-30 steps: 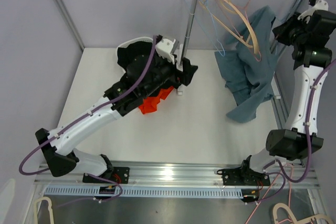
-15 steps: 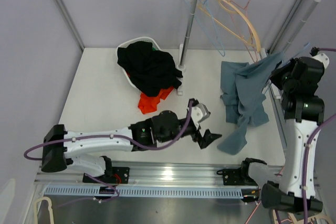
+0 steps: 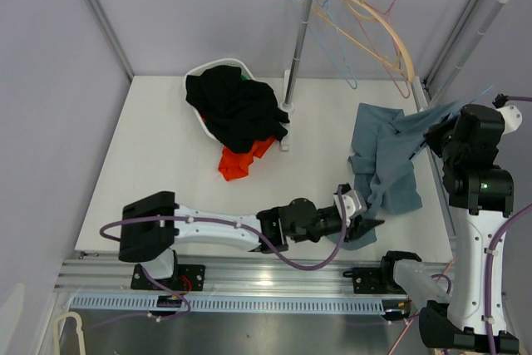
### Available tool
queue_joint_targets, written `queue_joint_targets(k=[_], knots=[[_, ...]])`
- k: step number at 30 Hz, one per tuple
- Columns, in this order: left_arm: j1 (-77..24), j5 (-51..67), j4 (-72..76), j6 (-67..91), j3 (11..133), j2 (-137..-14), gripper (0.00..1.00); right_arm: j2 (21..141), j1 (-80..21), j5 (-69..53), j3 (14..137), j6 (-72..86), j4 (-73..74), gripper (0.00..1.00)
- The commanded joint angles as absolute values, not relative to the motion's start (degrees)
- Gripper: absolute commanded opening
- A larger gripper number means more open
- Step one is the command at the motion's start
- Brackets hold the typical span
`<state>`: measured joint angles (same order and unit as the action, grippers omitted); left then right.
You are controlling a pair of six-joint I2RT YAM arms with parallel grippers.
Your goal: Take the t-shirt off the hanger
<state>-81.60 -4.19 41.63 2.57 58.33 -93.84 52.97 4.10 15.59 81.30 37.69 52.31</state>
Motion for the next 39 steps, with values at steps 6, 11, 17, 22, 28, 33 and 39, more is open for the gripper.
queue_joint_targets(k=[6,11,17,22,28,33,39], knots=[[-84.3,-5.3,53.5,-0.7,57.3,-91.9,0.0,58.1,4.0,15.7,87.4,39.2,56.3,0.0],[-92.6,-16.1,61.5,-12.6,45.5,-81.3,0.0,67.1,12.4,3.8,90.0,37.0,59.0,0.0],[-92.7,-23.2,67.2,-13.1,37.2,-79.4,0.0,65.5,19.3,-18.4,85.5,37.2,54.9,0.0],[-82.0,-19.1,48.0,3.0,50.0,-85.0,0.01,56.4,15.7,-26.9,84.9,38.7,56.7,0.0],[-67.4,-8.4,8.1,24.9,73.3,-94.6,0.01,52.3,13.2,-6.7,94.4,29.7,64.9,0.0],[-62.4,-7.0,0.7,25.5,72.6,-88.4,0.01,53.6,13.2,2.7,92.9,26.4,55.0,0.0],[-50.0,-1.1,-18.3,20.3,95.6,-82.7,0.0,66.2,13.6,0.6,101.2,22.2,50.9,0.0]])
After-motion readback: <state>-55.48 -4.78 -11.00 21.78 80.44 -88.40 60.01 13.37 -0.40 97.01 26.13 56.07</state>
